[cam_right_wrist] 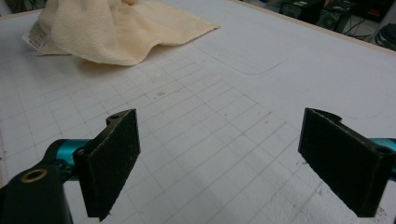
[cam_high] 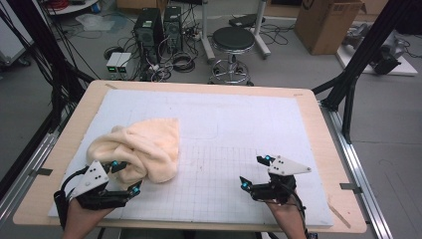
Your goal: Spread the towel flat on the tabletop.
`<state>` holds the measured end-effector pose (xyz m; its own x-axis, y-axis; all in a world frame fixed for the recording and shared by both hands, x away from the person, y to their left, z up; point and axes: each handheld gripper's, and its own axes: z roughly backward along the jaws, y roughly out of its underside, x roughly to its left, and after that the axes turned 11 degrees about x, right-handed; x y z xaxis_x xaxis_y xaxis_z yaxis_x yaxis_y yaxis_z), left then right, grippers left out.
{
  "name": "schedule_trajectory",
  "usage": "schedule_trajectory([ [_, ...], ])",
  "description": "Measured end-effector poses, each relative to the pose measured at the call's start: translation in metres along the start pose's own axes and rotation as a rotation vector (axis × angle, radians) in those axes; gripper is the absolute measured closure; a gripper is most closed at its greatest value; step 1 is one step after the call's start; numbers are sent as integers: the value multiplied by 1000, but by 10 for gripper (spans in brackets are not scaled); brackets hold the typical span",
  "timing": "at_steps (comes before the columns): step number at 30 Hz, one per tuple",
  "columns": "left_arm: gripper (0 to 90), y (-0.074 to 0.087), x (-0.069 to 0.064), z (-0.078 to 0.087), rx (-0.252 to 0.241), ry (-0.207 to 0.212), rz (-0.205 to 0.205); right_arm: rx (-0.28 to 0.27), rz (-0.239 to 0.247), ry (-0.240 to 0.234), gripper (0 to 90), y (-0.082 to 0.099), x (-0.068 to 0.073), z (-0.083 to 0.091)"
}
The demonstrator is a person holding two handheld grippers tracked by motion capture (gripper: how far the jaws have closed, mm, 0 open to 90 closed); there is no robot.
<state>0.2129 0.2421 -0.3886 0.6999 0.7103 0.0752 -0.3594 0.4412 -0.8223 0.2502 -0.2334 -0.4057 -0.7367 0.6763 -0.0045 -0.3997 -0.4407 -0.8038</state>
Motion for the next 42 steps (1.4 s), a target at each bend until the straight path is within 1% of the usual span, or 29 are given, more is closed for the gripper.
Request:
schedule_trajectory([
  [1, 245, 0, 0, 0, 1, 0, 0, -3, 6, 6, 122, 0, -1, -1],
  [2, 245, 0, 0, 0, -3, -2, 9, 1, 3, 2, 122, 0, -1, -1],
  [3, 245, 0, 1, 0, 1, -3, 3, 1, 4, 2, 122, 0, -2, -1],
  [8, 245, 2, 0, -2, 4, 3, 5, 5, 4, 5, 122, 1, -2, -2],
  [9, 245, 2, 0, -1, 9, 5, -1, 5, 4, 5, 122, 1, -2, -2],
  [11, 244, 2, 0, -2, 1, 6, 6, 6, 0, 5, 122, 2, -2, -1],
  [13, 245, 2, 0, -1, 2, 5, 2, 6, 0, 2, 122, 2, -2, -2],
  [19, 245, 3, 1, -1, -1, 8, 9, 12, -4, 2, 122, 3, -1, -3],
  [26, 247, 4, 2, 0, -2, 8, 12, 12, 5, 3, 122, 2, 1, -4],
  [37, 250, 5, 4, 2, -6, 1, 21, 15, 8, -15, 122, 0, 3, -7],
  [42, 250, 6, 4, 2, -4, -3, 22, 15, 18, -25, 122, -2, 4, -9],
])
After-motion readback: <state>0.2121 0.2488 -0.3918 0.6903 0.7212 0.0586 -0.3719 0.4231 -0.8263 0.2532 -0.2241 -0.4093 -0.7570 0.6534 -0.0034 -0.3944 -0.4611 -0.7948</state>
